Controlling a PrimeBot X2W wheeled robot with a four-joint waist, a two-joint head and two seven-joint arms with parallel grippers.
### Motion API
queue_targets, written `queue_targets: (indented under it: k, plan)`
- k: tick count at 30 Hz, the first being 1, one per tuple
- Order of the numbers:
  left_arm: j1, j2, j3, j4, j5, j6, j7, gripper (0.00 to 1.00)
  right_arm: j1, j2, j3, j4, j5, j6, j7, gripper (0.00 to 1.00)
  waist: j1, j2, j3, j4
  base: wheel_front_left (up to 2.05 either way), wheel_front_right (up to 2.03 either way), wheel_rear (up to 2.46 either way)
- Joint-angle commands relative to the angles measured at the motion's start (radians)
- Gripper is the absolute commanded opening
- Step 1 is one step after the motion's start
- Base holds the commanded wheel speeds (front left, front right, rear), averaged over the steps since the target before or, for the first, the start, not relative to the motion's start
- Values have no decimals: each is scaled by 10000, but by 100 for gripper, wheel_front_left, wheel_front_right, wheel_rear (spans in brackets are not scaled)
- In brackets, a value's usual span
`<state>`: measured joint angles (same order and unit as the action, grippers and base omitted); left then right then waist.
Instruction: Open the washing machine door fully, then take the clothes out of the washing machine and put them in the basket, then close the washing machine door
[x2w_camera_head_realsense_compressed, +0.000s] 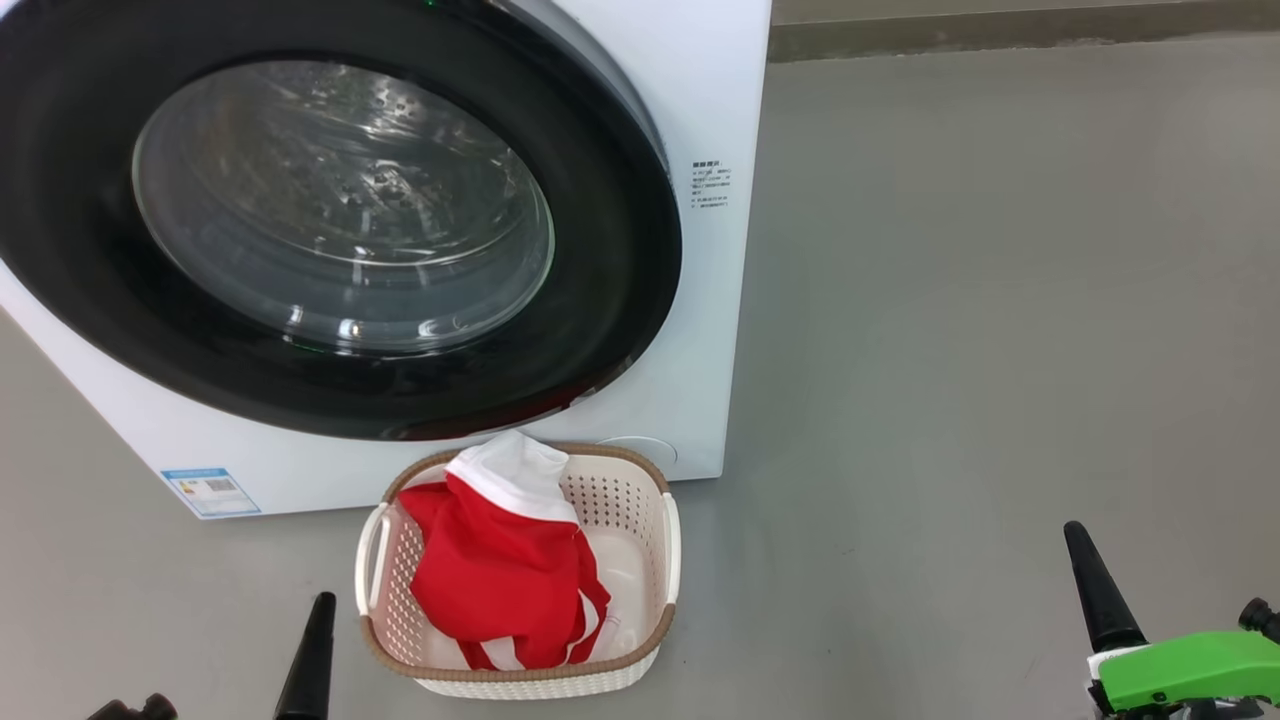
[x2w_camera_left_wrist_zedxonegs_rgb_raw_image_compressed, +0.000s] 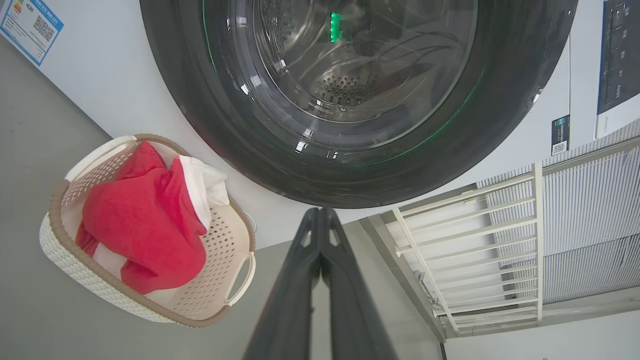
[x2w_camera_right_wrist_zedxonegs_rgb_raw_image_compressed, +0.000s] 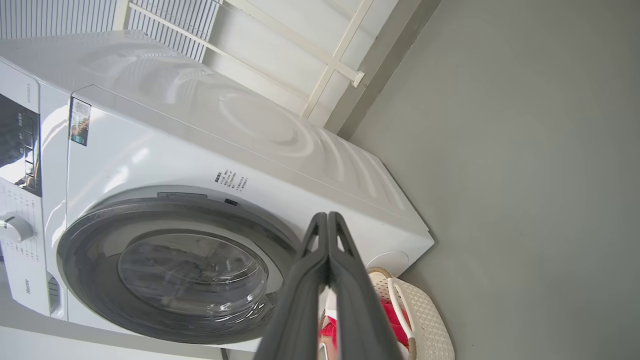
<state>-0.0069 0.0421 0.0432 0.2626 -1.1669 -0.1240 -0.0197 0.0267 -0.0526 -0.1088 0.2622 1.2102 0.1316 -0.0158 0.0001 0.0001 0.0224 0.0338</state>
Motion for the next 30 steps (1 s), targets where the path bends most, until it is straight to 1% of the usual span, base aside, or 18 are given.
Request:
queue_targets:
  k: [1,14,30]
  plan:
    - [-474,159,297,-207,-377,-47,95,0,-518,-83,98,-230,376,-6,120,0,-1,-1,-11,-17,0,0,0]
    - [-667,163,403,-197,-1894,-54,513,0,-820,-57,59,-211,1711,-7,536,0,-1,-1,-78,-135,0,0,0]
    - [-874,165,521,-186,-3516,-62,963,0,-1144,-29,17,-190,3141,-9,984,0,-1,-1,-149,-260,0,0,0]
